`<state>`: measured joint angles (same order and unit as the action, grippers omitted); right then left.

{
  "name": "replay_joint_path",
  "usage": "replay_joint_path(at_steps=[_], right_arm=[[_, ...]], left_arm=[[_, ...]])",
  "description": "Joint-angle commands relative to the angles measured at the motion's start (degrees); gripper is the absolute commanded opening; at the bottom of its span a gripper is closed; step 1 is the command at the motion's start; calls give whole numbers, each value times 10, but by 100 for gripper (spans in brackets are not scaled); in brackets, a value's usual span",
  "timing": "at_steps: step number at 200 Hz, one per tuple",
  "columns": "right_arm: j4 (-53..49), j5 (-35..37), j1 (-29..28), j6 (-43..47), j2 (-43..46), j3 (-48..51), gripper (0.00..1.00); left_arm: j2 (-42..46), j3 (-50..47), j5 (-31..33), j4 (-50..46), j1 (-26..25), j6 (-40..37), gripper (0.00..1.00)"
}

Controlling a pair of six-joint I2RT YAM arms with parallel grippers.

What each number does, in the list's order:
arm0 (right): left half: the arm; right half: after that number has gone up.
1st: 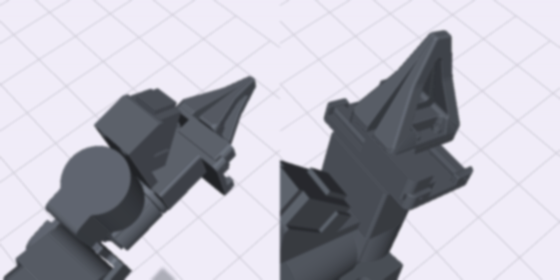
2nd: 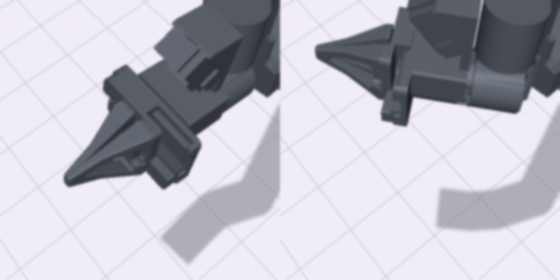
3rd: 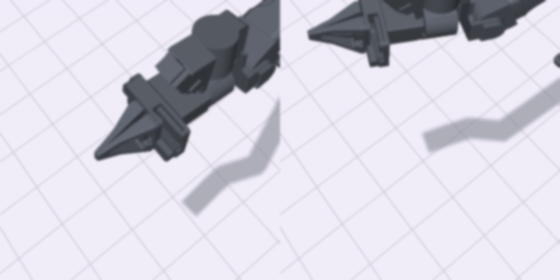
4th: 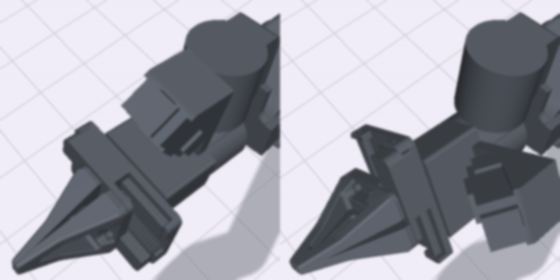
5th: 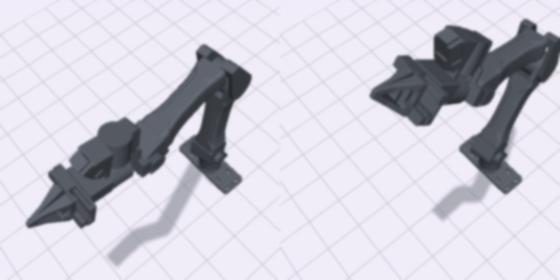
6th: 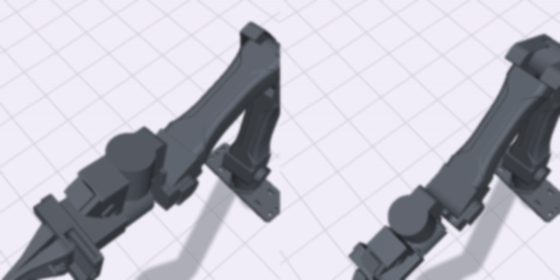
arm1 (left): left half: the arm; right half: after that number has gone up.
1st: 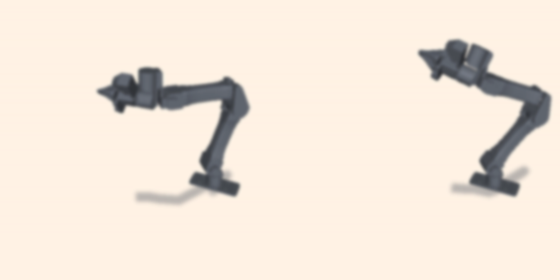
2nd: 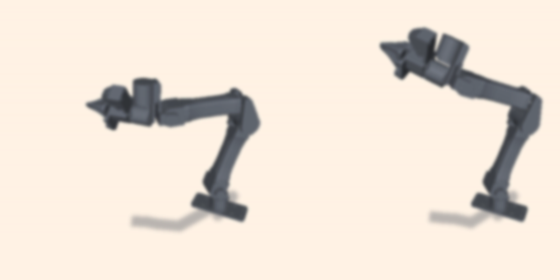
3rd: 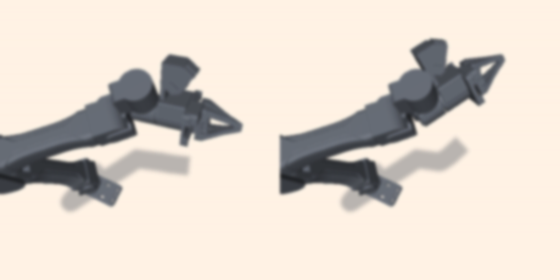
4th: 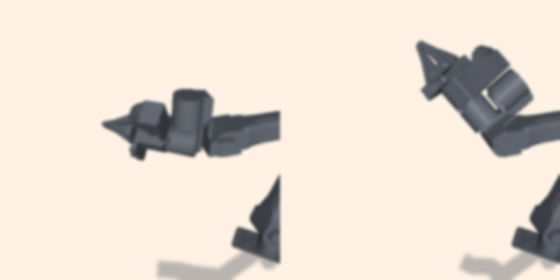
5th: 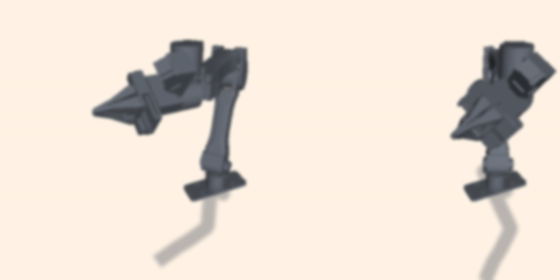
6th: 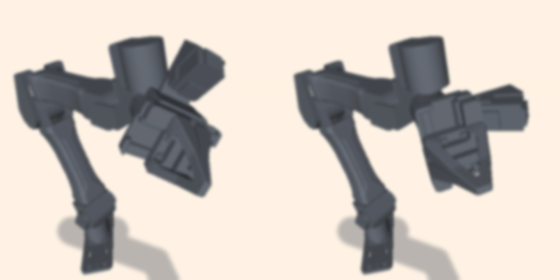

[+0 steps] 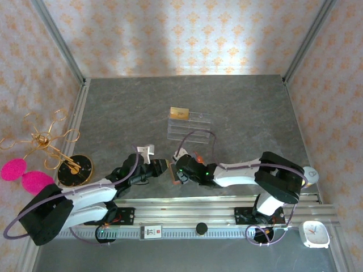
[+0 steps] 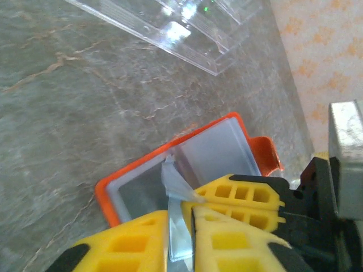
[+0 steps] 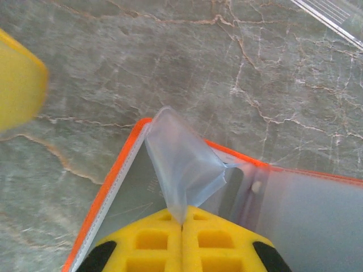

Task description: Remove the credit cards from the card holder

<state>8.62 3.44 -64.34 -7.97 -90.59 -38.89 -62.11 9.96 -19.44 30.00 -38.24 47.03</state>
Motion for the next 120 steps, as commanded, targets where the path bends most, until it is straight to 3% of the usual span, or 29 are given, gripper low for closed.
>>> replay_joint_path(at_steps=[1,19,74,100,120], right_arm=[[59,-19,-1,-34,38,20,0],[80,-20,-1,-50,57,38,0],[99,-17,-1,-82,85,70,4],[102,6,-1,-97,117,90,36],[94,52,0,-111,178,122,49]], left_arm=[[-34,26,-11,45,-12,3,9],[-68,36,-15,52,-17,7,0],[-144,68,-25,64,-27,18,0],[-177,93,-35,63,-42,11,0],[-195,104,-45,61,-47,8,0]])
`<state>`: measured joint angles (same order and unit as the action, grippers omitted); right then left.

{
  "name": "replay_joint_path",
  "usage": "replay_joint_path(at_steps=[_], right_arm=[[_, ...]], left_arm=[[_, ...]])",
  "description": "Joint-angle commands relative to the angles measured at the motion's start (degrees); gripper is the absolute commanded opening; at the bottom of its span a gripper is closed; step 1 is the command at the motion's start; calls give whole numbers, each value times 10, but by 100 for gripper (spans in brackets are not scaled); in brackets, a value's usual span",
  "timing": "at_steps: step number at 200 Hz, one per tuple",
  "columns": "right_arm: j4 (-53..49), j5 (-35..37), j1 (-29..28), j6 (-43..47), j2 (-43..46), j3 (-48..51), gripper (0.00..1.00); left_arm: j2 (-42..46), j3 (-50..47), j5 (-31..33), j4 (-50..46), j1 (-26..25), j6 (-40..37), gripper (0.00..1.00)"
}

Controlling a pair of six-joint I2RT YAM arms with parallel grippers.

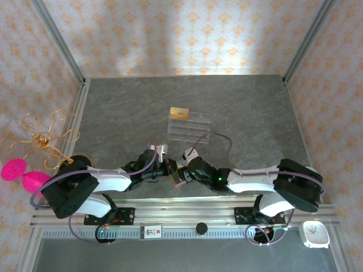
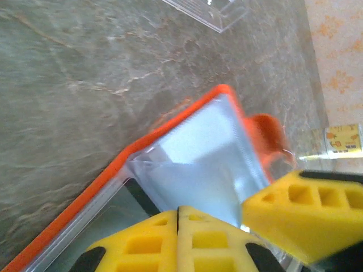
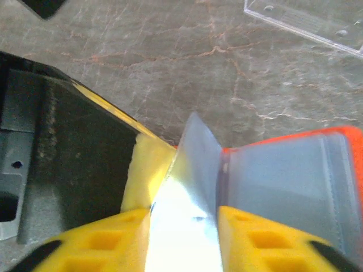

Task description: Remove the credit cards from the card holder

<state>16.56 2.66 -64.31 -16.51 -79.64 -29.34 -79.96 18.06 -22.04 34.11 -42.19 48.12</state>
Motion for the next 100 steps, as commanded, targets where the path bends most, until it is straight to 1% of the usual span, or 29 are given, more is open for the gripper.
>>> replay_joint_path(at_steps=[1,17,36,56,84,100], right_arm=[[14,63,0,-26,71,28,49],[-10,102,0,-39,115,45,53],[-44,137,2,-68,159,58,54],[-61,144,6,-91,184,71,54],[-87,152,7,-106,198,73,54],[-99,158,8,-111,203,75,53]], left_arm=[[-17,24,-19,19,-7,-3,0],[-28,33,-26,18,-11,-6,0],[-42,47,-36,18,-19,-8,0],[-65,71,-44,7,-33,-14,1],[-116,120,-60,-17,-53,-25,1],[-143,143,-67,-29,-56,-27,1]])
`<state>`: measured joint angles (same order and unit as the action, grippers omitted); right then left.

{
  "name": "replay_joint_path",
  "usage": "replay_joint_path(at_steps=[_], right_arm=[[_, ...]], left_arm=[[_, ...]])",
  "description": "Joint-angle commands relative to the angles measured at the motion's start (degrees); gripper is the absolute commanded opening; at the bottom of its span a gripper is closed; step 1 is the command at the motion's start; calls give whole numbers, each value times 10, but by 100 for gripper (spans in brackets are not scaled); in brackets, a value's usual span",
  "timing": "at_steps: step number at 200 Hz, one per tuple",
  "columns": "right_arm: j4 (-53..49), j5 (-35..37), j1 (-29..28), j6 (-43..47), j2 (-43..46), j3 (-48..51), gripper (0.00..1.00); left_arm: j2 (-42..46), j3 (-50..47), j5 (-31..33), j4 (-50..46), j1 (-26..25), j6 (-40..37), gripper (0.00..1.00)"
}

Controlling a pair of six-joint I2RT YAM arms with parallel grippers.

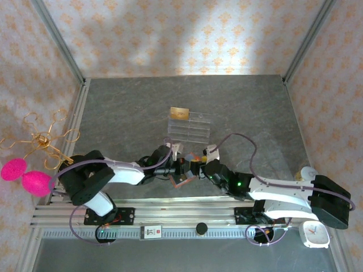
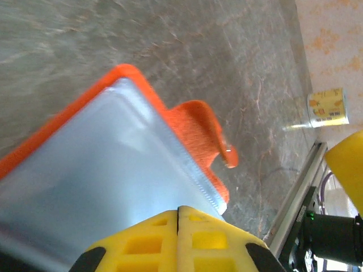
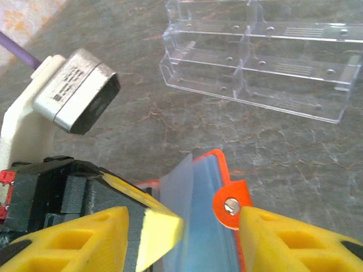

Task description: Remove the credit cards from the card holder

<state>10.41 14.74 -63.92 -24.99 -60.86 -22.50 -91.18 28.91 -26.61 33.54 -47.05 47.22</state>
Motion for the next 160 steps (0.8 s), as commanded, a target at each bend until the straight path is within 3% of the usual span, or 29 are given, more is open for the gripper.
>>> replay_joint_path(at_steps=[1,33,58,93,124,160], right_arm=[[-38,37,4,-26,16,6,53],[-37,11,9,-21,28,13,45],[-9,-94,30,11,11,11,26],[18,-198,58,45,-59,-17,12],[30,-204,80,51,-135,-39,8],[-16,-157,102,22,-179,-61,3]], left_arm=[[-32,36,-21,-24,-8,-18,1],[-51,55,-3,-52,-7,-14,3],[-5,29,30,-39,5,-1,7],[61,-11,42,-31,28,11,9],[115,-53,61,-51,30,22,8],[162,-105,67,-89,38,29,8]])
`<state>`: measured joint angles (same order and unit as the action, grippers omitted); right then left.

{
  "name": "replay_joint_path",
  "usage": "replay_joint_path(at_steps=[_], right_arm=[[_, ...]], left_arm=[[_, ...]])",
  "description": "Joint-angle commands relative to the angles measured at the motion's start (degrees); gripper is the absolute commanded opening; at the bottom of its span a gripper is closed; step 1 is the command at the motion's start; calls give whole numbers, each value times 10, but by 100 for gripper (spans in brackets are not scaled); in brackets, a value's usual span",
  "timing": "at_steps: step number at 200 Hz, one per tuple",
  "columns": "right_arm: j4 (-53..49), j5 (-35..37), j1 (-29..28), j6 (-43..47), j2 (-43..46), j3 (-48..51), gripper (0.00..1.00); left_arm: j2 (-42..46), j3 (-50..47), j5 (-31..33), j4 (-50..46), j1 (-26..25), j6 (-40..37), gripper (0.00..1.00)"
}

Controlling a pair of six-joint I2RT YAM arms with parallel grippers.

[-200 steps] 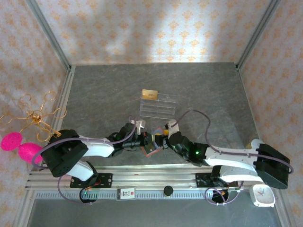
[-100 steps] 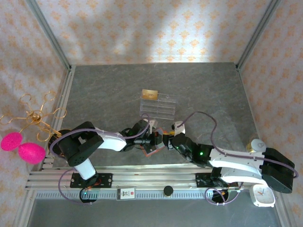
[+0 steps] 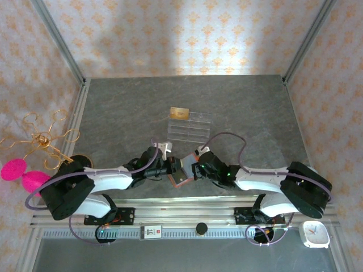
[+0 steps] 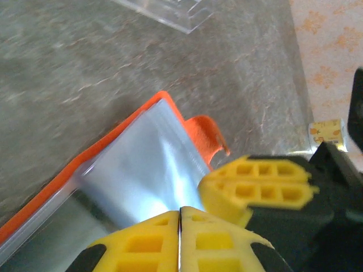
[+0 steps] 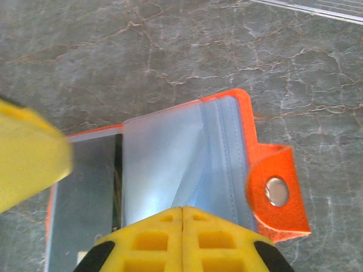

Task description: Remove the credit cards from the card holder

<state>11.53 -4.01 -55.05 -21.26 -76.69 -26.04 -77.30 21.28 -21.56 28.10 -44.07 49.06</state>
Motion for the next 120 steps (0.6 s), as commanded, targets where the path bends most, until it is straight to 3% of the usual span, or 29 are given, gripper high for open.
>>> replay_joint_path(at_steps=[1,41,80,120], right_arm=[[-28,32,14,-16,-23,-27,3],[-72,61,18,-50,-46,-27,0],[-91,63,18,-71,-23,-11,1],[-152,57,18,-29,53,-50,20]], left_arm=[[24,-30,16,-35,8,11,8],[26,-43,9,-39,9,8,8],[-35,-15,20,-45,16,-20,0],[-51,10,13,-33,17,-40,0]])
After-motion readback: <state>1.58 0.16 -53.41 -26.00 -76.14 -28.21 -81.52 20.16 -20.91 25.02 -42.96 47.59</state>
